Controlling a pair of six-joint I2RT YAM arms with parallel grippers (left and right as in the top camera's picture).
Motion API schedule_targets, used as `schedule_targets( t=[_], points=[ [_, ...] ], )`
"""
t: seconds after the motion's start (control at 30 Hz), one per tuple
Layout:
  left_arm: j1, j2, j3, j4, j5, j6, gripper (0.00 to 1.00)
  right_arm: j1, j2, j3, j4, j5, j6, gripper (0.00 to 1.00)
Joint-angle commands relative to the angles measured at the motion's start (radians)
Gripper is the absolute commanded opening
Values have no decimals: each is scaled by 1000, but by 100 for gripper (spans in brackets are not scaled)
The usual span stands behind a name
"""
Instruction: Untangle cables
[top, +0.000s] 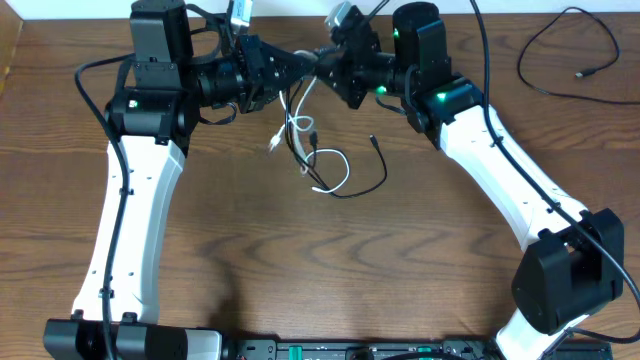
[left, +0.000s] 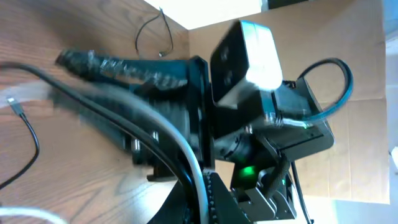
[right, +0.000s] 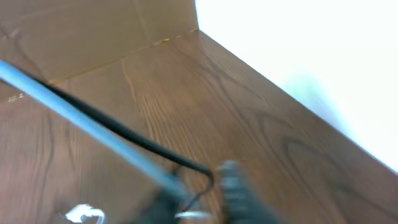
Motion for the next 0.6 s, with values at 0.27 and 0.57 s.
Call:
schedule_targets(
  t=[0.27, 0.57],
  points=[
    [0, -9, 4, -11, -29, 107, 50, -82, -14, 8, -195, 55, 75, 1],
    [0, -8, 1, -180, -323, 192, 65, -209, -143, 8, -386, 159, 106, 1]
  ],
)
